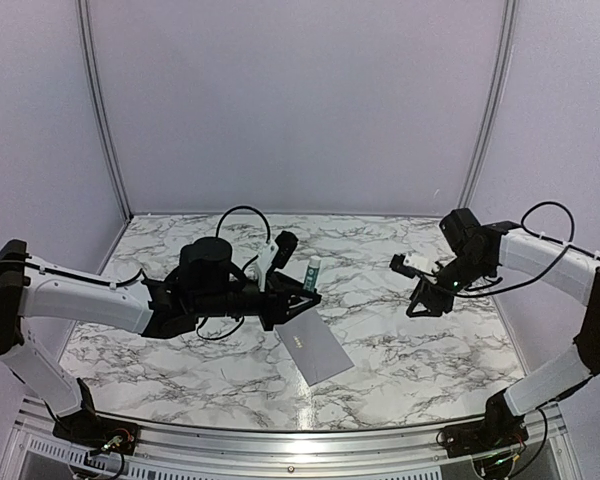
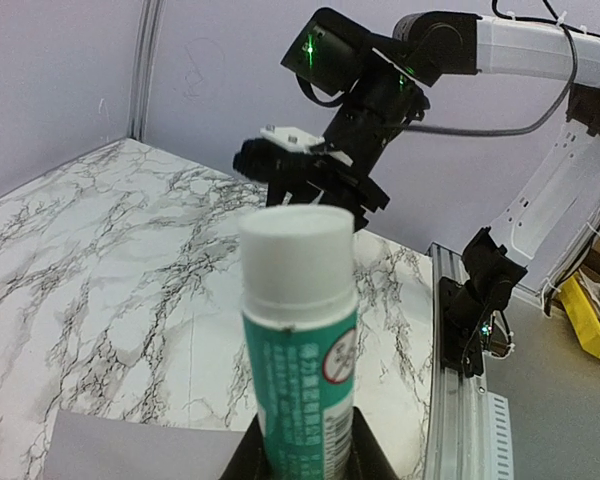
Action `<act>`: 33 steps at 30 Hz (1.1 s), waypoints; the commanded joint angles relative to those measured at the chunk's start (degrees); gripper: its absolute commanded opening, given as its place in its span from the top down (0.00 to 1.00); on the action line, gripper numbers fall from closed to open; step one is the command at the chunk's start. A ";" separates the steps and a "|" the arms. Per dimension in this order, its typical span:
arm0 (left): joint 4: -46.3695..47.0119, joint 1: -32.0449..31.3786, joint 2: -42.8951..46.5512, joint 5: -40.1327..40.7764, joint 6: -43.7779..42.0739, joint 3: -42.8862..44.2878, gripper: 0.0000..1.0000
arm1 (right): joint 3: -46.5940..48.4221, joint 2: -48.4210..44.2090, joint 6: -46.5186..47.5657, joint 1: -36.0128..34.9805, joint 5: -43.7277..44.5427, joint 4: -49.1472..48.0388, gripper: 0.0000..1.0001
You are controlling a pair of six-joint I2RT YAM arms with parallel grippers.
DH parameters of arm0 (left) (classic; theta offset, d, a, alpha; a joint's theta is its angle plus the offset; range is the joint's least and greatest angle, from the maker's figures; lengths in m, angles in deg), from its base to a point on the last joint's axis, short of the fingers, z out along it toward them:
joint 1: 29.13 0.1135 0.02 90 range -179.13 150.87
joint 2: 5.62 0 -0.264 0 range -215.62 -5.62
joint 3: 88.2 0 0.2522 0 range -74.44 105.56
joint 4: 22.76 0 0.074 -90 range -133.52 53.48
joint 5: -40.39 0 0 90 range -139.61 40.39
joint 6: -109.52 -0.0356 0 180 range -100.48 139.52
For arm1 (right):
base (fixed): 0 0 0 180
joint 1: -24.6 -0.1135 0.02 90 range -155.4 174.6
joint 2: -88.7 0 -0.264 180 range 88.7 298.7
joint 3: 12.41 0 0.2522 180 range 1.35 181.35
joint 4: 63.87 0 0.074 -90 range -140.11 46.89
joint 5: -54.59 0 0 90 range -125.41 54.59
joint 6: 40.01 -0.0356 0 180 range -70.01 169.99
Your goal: Place the letter into the envelope and seal it
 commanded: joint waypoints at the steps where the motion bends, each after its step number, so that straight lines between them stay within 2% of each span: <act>1: 0.00 0.21 1.87 0.17 -0.52 -0.69 0.90 | -2.44 -0.21 2.74 -4.25 13.57 -1.60 0.55; 7: 0.07 0.20 1.89 0.53 0.55 -0.99 0.91 | -2.92 4.24 2.01 -5.48 16.05 -3.19 0.53; 10: 0.06 0.18 1.59 0.64 0.75 -0.83 0.91 | -3.30 6.26 1.86 -6.10 15.21 -3.68 0.47; 13: 0.11 0.21 1.01 0.43 0.89 -0.35 0.91 | -3.54 7.76 1.42 -6.70 15.10 -4.54 0.46; 24: 0.07 0.21 -0.57 -0.28 1.67 0.87 0.91 | -2.65 12.57 -0.04 -7.48 14.39 -5.96 0.49; 33: 0.05 0.21 -1.40 -0.52 2.13 1.11 0.91 | -2.83 13.64 -0.48 -7.92 13.72 -6.38 0.55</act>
